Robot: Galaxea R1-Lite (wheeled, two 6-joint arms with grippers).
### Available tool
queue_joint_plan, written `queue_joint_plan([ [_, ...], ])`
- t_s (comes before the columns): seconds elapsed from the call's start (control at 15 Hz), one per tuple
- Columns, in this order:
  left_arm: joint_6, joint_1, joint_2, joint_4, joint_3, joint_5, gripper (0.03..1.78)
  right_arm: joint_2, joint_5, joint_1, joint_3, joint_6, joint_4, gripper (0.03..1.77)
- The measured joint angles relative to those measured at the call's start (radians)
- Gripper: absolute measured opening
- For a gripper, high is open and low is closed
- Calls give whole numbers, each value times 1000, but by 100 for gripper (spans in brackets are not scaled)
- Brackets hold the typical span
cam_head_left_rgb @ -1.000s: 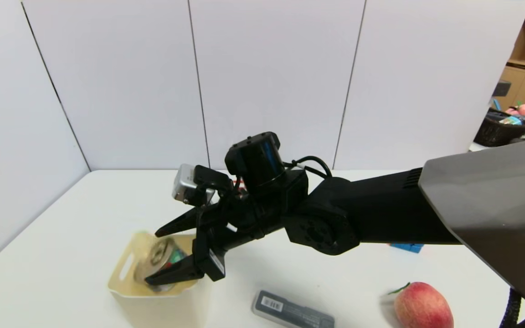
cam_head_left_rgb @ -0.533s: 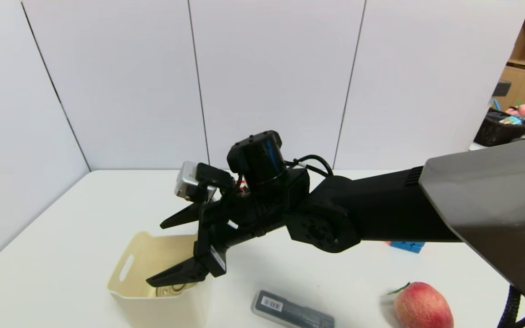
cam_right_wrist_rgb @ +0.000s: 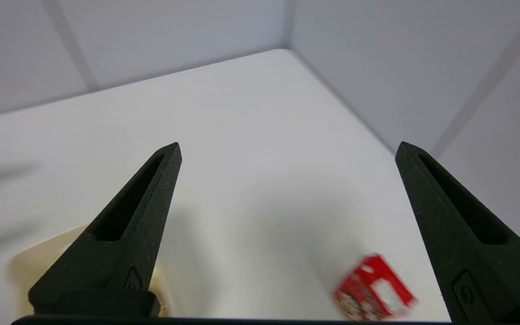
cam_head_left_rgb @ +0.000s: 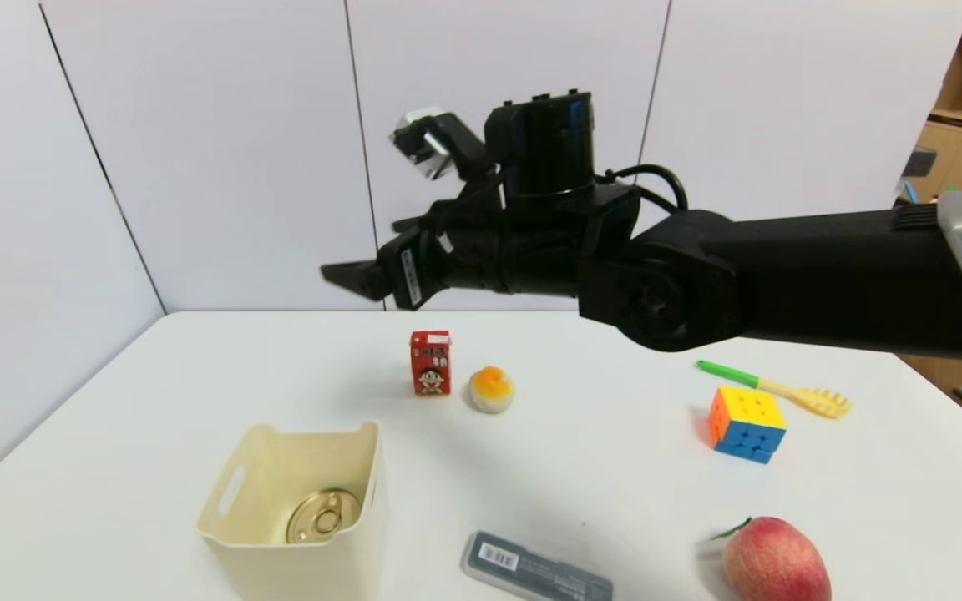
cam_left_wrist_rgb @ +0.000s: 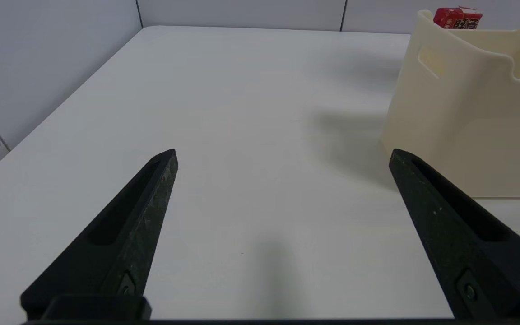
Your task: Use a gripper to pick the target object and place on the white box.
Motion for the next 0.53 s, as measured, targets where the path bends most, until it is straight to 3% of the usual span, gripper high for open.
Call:
queue_joint_plan([
  [0.13,0,0,0,0,0,0,169,-34,-255,-82,29,42,89,166],
  [0.2,0,0,0,0,0,0,169,-57,-365,-139,53,52,167,166],
  [0.27,0,0,0,0,0,0,169,-84,-438,-193,72,61,240,167],
  [0.33,0,0,0,0,0,0,169,-116,-480,-249,89,70,299,167],
  [0.4,0,0,0,0,0,0,169,-150,-487,-306,115,74,337,168],
  [0.53,0,0,0,0,0,0,169,-222,-441,-415,175,53,316,168],
])
